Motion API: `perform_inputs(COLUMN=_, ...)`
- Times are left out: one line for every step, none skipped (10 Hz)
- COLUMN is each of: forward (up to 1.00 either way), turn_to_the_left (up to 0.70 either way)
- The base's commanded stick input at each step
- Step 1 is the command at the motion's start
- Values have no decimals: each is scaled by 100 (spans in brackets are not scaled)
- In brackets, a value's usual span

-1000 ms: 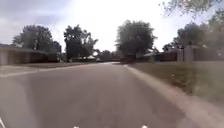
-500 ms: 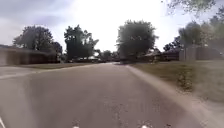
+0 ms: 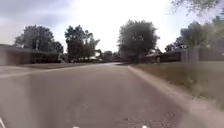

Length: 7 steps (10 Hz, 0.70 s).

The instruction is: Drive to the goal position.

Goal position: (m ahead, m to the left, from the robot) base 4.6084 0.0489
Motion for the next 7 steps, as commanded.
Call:
perform_inputs(forward=69, turn_to_the_left=3)
perform_inputs(forward=69, turn_to_the_left=3)
perform_inputs(forward=69, turn_to_the_left=3)
perform_inputs(forward=69, turn_to_the_left=3)
perform_inputs(forward=69, turn_to_the_left=0)
perform_inputs(forward=69, turn_to_the_left=-6)
perform_inputs(forward=69, turn_to_the_left=-12)
